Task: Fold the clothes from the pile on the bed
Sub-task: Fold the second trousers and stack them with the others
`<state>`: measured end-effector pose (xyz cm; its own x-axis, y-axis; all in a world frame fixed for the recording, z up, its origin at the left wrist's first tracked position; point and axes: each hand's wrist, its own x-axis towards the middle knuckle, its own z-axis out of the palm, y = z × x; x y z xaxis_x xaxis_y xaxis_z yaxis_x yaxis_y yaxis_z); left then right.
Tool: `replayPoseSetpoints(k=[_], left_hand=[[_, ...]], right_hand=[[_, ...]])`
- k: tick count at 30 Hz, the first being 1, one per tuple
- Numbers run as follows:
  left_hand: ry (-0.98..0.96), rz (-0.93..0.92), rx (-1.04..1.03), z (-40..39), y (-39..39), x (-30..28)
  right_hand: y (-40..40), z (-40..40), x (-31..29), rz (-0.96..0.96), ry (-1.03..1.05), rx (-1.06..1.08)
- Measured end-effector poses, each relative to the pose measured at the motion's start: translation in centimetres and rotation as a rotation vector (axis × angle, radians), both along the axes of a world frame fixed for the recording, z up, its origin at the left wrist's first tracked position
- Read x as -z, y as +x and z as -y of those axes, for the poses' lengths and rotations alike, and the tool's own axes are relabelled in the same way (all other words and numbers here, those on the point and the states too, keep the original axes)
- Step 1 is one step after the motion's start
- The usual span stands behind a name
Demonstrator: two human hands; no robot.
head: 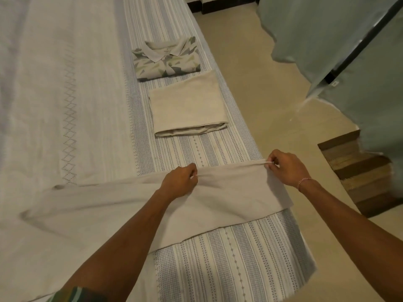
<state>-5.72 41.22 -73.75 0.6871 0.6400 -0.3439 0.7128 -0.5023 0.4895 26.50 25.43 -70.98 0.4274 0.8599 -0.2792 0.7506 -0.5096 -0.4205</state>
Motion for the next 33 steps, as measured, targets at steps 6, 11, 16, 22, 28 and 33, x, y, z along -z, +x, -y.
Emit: replayPoseSetpoints(k=[6,11,16,22,28,33], left_hand=[[0.332,0.085,0.04,0.1,0.8,1.8],[0.561,-0.008,-0.067,1.5,1.2,2.9],[0.672,-0.085,-0.107,3.8,-0.5,2.3],[0.6,-0.133,-0.133,2.4,-4.4,2.5],[0.459,-0.043,-0.067,-1.2,-7.9,2.3],[0.282,-0.022,0.013,-3.7,-7.7,1.2]], right_hand=[[0.4,-0.6,1.4,-0.125,0.038,0.234],[-1.2,-0.1,2.7,-0.199,0.127,0.41],[-3.5,1.7,3.7,-0.236,0.005,0.478],[-4.3,2.7,3.6,-0.191,0.209,0.468],[-3.8,2.3,3.3,-0.134,0.106,0.402],[-4.2,2.6,4.0,0.003,0.035,0.34]])
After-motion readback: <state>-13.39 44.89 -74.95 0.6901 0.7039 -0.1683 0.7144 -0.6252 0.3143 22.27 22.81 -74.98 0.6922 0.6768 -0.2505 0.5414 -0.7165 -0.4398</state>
